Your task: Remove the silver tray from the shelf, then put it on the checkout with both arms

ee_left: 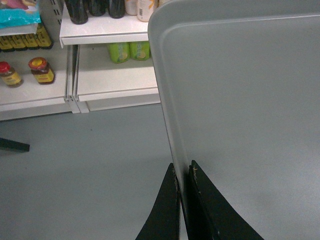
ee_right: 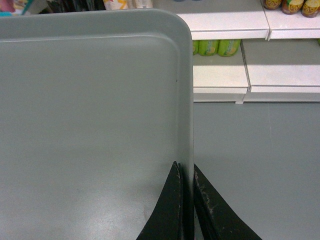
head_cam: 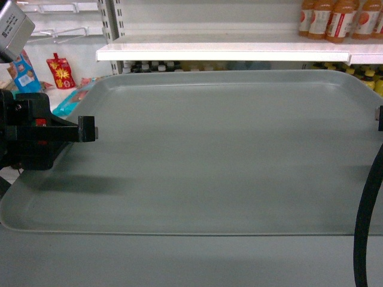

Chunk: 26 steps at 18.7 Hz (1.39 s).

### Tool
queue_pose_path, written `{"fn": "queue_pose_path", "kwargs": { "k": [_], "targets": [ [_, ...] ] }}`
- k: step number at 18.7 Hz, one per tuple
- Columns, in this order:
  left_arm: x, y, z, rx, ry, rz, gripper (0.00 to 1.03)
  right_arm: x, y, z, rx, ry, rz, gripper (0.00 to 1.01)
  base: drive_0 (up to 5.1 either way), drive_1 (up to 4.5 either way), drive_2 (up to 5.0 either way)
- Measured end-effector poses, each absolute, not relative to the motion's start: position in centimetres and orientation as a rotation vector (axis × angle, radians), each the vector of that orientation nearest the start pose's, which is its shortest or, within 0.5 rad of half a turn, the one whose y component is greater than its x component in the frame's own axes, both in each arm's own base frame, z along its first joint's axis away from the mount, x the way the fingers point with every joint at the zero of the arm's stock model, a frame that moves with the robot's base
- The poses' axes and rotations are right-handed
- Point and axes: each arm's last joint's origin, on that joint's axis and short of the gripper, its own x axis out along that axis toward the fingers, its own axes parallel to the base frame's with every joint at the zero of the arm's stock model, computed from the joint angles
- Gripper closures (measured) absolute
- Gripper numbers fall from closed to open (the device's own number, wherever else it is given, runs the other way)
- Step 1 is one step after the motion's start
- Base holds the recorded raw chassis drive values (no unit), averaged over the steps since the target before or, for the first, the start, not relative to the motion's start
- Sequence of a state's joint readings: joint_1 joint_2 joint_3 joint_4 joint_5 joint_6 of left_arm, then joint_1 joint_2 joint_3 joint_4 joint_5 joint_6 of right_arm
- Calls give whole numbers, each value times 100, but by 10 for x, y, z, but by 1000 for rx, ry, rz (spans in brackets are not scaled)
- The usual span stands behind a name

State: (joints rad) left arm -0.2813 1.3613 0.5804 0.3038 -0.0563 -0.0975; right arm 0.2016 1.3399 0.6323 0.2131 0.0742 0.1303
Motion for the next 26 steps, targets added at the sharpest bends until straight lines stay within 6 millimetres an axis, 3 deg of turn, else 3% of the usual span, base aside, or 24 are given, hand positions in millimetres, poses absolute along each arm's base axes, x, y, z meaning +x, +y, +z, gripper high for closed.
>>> {"fn": "queue_pose_path", "kwargs": {
  "k": [26],
  "targets": [
    [258, -72, 188, -15, 480, -194, 100, 265, 52, 201, 59, 494, 92, 98, 9, -423, 441]
  ]
}}
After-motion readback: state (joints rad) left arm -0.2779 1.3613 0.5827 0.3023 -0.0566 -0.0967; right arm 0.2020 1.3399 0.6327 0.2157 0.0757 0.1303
